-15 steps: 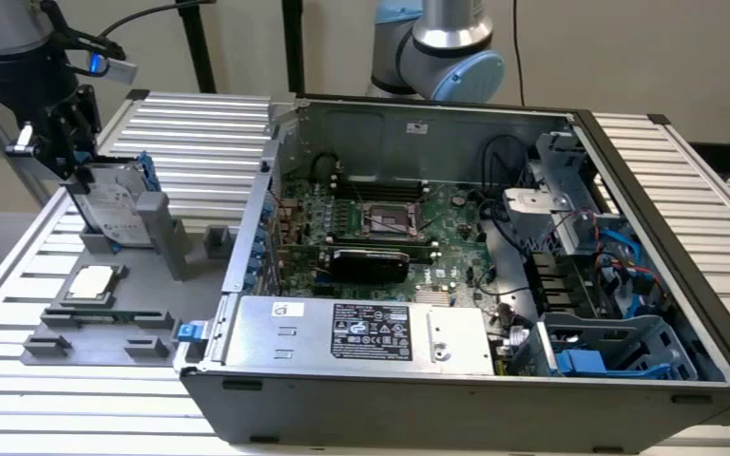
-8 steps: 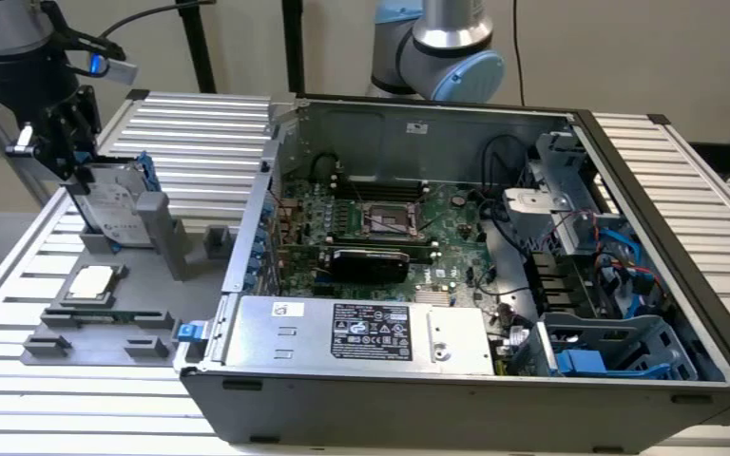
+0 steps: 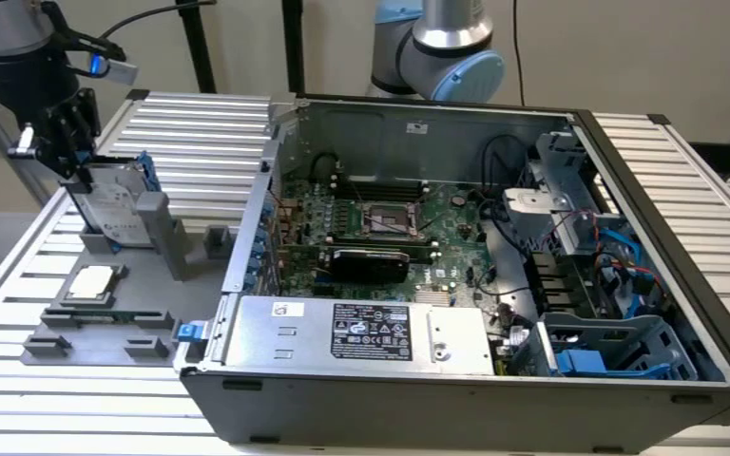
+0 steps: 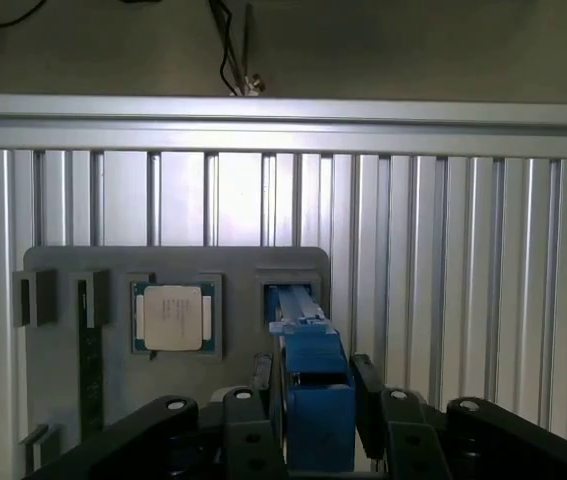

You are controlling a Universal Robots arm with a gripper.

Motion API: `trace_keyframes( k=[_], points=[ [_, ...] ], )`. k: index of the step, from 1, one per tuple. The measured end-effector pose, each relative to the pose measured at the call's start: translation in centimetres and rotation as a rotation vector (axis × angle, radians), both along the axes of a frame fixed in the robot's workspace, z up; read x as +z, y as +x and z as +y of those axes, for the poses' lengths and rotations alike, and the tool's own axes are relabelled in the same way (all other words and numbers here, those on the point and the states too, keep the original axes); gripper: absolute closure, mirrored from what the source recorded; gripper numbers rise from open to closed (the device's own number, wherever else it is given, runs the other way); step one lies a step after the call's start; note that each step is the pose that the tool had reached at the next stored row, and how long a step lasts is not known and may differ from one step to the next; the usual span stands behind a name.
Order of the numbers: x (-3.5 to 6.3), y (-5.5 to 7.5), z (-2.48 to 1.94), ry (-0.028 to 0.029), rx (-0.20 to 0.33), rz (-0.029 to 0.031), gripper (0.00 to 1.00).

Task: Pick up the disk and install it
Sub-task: 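Pick up the disk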

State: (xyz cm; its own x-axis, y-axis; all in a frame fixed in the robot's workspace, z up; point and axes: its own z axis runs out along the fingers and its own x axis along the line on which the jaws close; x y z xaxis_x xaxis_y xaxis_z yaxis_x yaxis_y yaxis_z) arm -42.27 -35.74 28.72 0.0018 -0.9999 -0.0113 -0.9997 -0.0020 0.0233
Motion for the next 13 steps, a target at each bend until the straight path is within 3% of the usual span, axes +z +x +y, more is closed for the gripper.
trace_keyframes(
  k=[7, 13],
  points=[
    [-0.01, 0.0, -0.08, 0.0002, 0.0, 0.0, 1.0],
    [0.0, -0.01, -0.64, 0.0001, -0.001, -0.001, 1.0]
  ],
)
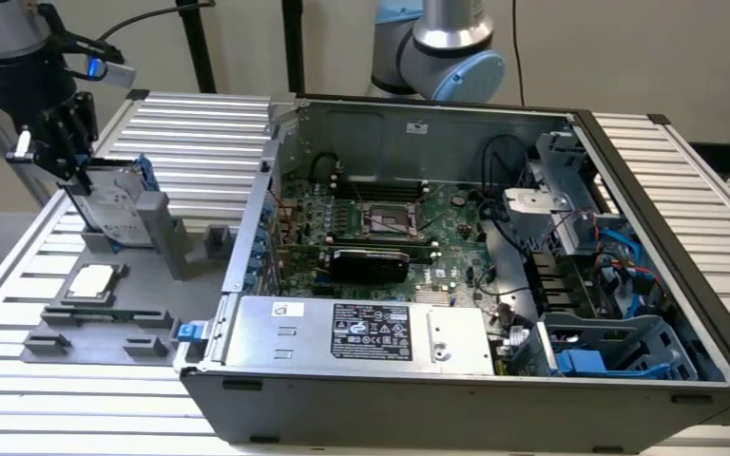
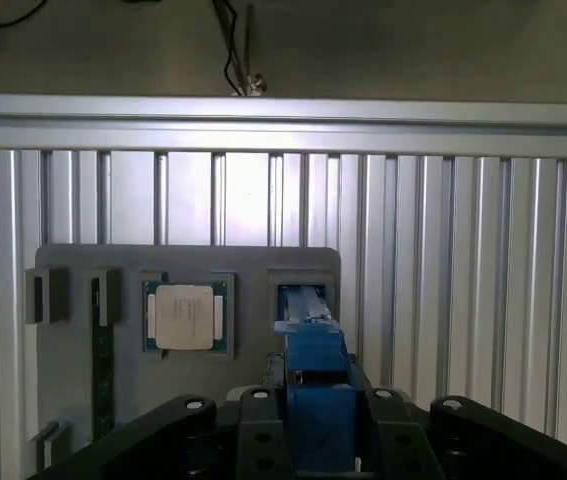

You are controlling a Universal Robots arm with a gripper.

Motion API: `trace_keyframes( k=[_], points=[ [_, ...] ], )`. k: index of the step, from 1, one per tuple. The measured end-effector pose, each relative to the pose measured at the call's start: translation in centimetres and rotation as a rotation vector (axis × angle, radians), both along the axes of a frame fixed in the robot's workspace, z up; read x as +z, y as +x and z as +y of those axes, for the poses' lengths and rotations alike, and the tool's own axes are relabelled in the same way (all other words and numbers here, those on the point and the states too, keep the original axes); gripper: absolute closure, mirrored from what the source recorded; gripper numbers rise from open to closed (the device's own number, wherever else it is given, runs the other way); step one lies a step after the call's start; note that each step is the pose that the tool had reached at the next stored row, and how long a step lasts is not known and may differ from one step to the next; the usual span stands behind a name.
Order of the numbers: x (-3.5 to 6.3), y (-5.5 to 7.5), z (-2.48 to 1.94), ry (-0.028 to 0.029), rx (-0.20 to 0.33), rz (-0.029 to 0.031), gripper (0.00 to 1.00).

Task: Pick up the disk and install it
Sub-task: 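Pick up the disk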

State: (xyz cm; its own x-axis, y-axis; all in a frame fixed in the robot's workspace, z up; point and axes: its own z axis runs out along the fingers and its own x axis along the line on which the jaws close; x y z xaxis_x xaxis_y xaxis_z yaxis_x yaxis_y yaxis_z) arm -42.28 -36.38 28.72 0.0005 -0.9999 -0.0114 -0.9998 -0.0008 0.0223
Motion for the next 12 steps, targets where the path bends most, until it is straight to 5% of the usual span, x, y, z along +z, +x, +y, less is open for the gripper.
trace_keyframes(
  k=[12],
  points=[
    [0.05, 0.0, -0.04, 0.0009, 0.0, -0.0019, 1.0]
  ],
)
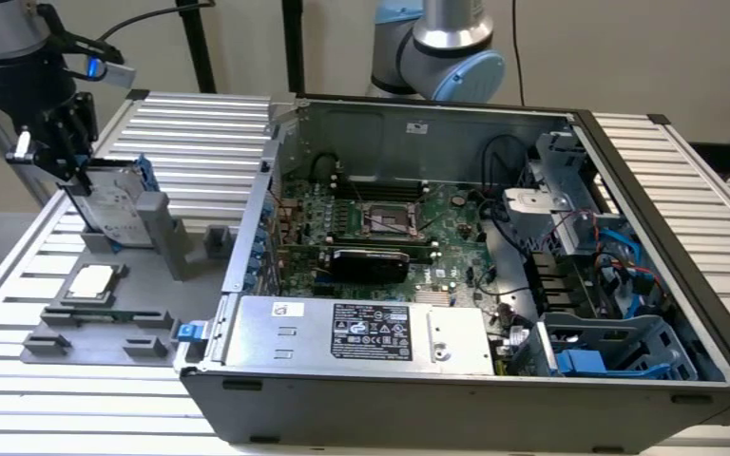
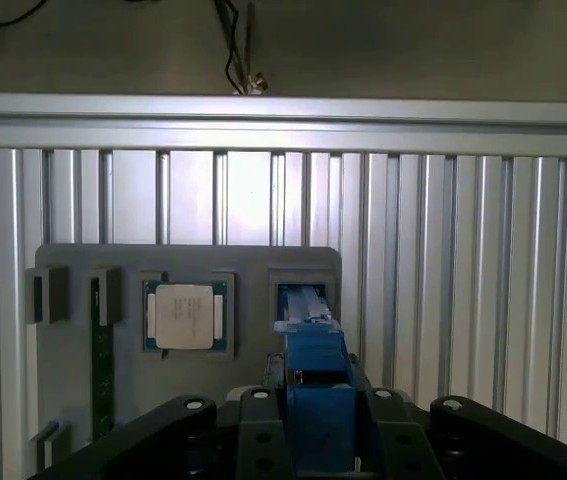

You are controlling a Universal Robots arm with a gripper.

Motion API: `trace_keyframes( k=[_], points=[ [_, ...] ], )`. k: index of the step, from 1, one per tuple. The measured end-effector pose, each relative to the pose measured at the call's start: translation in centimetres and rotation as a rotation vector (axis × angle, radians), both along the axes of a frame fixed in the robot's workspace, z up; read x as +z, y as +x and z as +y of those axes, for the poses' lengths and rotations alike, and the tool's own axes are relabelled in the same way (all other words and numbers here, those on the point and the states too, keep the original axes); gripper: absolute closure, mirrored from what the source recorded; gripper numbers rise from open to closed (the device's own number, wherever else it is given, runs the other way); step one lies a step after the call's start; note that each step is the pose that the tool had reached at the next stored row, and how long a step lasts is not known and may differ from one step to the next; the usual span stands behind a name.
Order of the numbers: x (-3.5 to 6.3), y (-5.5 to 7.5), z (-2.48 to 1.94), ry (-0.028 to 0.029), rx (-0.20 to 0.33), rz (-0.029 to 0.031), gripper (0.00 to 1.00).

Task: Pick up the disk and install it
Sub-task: 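Pick up the disk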

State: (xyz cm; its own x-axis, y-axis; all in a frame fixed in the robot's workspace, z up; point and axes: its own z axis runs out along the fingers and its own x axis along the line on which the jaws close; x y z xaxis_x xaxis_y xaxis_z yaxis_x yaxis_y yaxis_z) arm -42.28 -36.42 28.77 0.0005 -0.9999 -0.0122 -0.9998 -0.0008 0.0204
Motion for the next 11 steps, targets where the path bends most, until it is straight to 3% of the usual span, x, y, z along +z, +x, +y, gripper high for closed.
trace_keyframes(
  k=[5, 11],
  points=[
    [1.07, 0.0, 0.01, -0.0001, 0.0, 0.0002, 1.0],
    [3.73, 0.1, 0.0, -0.0001, 0.0, 0.0002, 1.0]
  ],
)
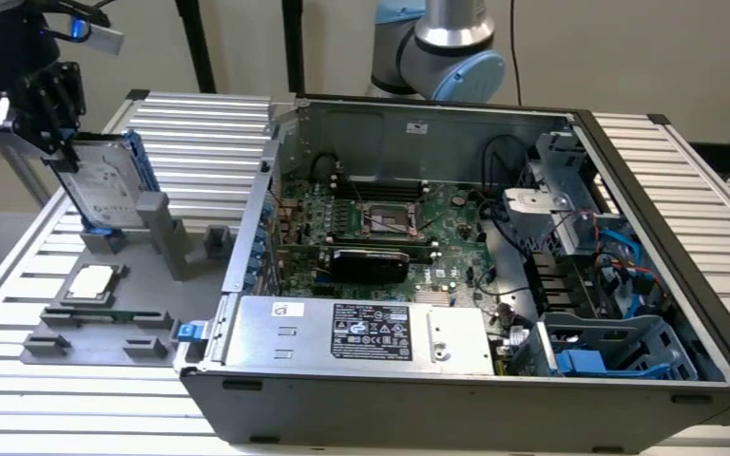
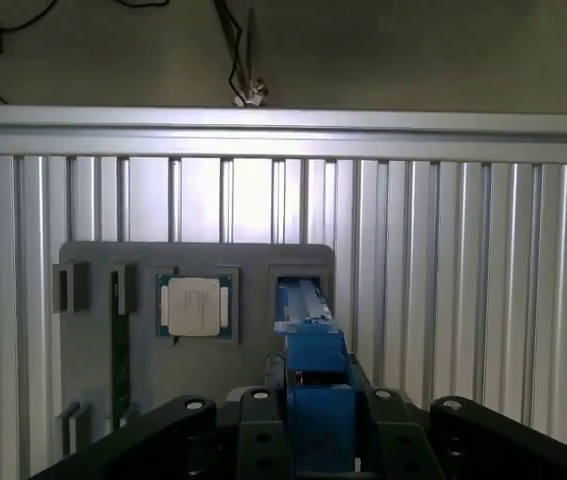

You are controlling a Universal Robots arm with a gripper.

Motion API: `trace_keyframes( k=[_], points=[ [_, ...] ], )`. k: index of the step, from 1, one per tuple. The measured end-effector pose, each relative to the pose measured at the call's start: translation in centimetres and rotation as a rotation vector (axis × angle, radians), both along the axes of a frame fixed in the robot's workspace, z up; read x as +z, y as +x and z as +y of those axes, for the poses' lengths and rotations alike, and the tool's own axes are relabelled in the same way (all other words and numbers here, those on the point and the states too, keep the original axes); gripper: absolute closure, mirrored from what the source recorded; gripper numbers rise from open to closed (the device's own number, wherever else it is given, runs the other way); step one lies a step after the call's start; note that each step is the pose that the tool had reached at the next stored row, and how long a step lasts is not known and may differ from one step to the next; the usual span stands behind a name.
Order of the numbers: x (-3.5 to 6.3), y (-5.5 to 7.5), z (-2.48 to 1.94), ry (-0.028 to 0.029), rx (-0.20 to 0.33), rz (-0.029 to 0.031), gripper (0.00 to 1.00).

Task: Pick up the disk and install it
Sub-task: 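Pick up the disk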

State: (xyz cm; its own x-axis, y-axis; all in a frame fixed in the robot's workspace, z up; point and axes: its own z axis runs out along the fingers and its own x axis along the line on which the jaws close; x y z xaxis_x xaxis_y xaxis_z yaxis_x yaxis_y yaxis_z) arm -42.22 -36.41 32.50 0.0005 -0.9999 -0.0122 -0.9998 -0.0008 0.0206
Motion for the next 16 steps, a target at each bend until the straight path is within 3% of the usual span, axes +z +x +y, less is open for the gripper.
trace_keyframes(
  k=[10, 16],
  points=[
    [4.54, 0.5, 0.0, 0.0, 0.0, -0.0001, 1.0],
    [7.27, 1.8, -0.07, 0.0, 0.0, -0.0001, 1.0]
  ],
)
